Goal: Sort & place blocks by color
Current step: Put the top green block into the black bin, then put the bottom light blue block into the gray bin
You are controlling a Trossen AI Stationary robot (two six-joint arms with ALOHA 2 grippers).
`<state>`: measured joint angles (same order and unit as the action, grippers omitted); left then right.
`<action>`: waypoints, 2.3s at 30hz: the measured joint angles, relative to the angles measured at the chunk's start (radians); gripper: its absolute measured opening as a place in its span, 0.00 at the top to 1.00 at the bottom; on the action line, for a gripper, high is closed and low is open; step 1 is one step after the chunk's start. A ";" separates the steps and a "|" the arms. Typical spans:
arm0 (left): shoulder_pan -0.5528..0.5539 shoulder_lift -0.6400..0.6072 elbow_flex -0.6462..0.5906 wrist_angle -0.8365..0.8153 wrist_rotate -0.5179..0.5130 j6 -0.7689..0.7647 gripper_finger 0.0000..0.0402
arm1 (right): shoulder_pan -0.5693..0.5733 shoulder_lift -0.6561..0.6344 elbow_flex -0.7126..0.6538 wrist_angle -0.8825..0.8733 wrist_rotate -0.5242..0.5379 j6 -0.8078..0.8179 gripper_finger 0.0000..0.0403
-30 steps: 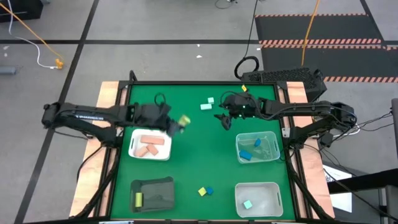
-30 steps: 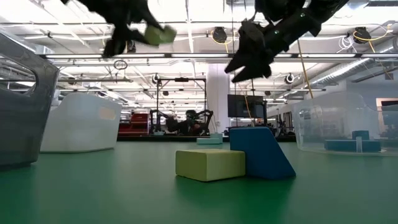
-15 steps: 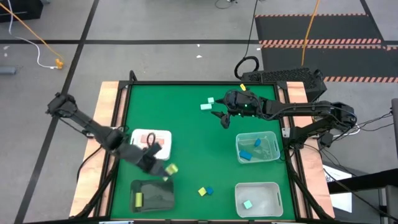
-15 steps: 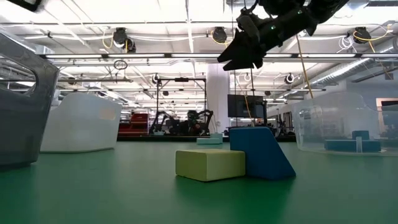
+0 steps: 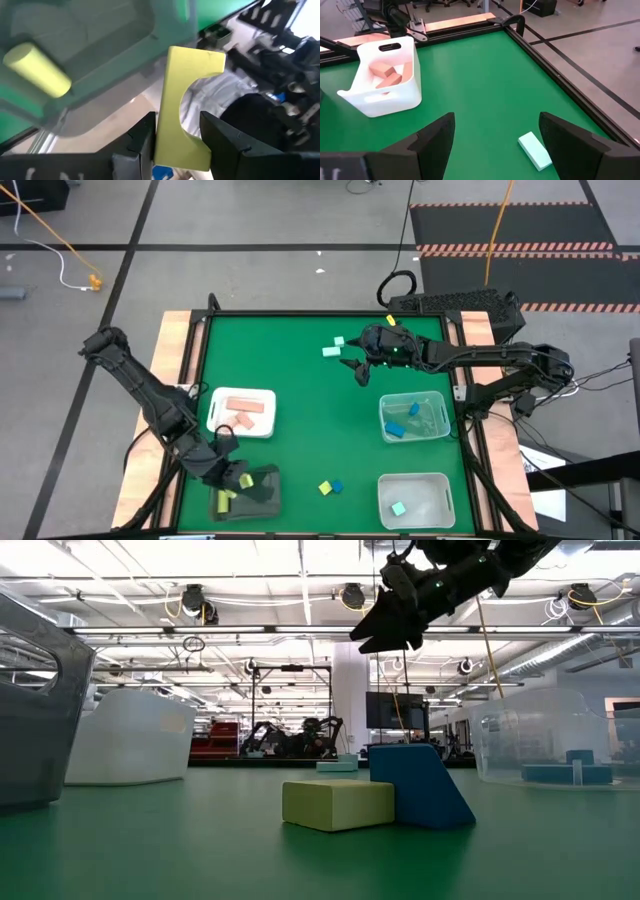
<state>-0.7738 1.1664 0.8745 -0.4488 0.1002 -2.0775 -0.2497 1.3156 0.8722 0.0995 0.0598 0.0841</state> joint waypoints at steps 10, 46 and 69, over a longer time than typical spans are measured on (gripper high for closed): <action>-0.001 0.112 0.001 -0.073 0.185 -0.038 0.66 | -0.001 0.112 0.000 0.058 0.098 0.000 0.30; 0.214 0.009 0.001 0.087 -0.210 0.499 0.31 | -0.149 0.475 0.105 0.145 -0.169 -0.161 0.30; 0.438 -0.141 0.000 0.233 -0.444 1.090 0.31 | -0.294 0.711 0.435 -0.255 -0.407 -0.196 0.30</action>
<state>-0.3359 1.0252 0.8749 -0.2159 -0.3438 -0.9873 -0.5438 2.0269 1.3067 -0.1551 -0.3473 -0.1123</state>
